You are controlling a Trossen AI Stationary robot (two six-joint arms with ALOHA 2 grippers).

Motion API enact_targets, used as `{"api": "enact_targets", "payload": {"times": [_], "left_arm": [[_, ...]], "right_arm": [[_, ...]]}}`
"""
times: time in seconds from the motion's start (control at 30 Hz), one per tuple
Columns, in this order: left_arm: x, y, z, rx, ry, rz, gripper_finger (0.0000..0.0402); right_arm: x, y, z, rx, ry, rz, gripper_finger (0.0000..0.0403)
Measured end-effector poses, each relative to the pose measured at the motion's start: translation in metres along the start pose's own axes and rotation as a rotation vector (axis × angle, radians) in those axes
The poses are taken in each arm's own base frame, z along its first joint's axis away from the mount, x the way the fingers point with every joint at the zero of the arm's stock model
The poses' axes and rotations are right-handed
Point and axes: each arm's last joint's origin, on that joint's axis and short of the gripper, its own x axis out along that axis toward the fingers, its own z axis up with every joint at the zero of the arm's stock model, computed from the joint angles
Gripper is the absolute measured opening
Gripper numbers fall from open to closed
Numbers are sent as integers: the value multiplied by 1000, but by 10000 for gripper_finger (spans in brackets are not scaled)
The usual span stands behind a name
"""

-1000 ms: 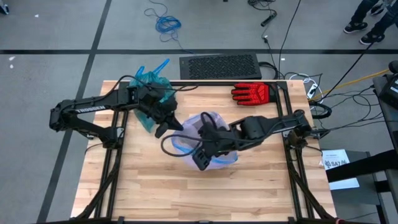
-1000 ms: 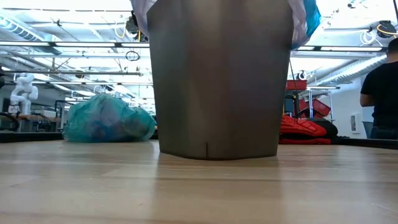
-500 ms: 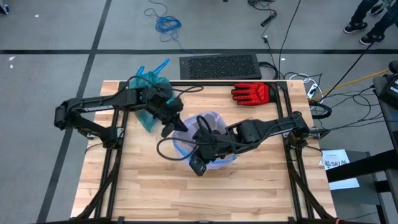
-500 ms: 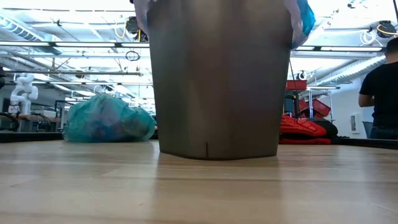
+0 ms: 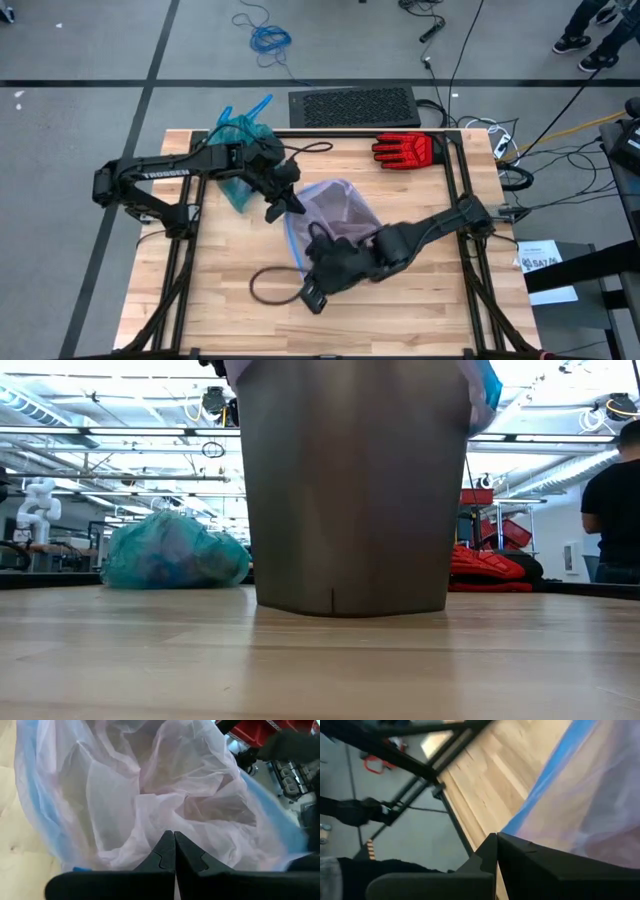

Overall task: Place trash/remove bag and relplace
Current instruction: Insert the new pink trash bag into the trash bin

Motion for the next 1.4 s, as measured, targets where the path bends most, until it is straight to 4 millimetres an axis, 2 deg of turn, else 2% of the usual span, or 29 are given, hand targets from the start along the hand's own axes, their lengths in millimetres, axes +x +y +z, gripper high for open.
{"api": "enact_targets", "payload": {"times": [0.13, 0.3, 0.53, 0.87, 1.13, 1.4], "left_arm": [[-1, -1, 0, -13, -3, 0, 0], [-10, -5, -4, -18, 4, 16, 0], [-25, -10, -13, -1, 17, 112, 0], [-16, 2, -31, -38, 90, 181, 0], [-23, -5, -35, -30, 74, 205, 0], [2, 9, -58, -69, 77, 178, 0]], "right_arm": [[29, -1, -11, -2, 25, -55, 0], [50, -5, -23, -3, 46, -133, 0], [56, -10, -37, -34, 39, -243, 0], [56, -10, -36, -17, 36, -236, 0], [56, -9, -35, 0, 25, -231, 0], [56, -10, -35, 2, 18, -237, 0]]}}
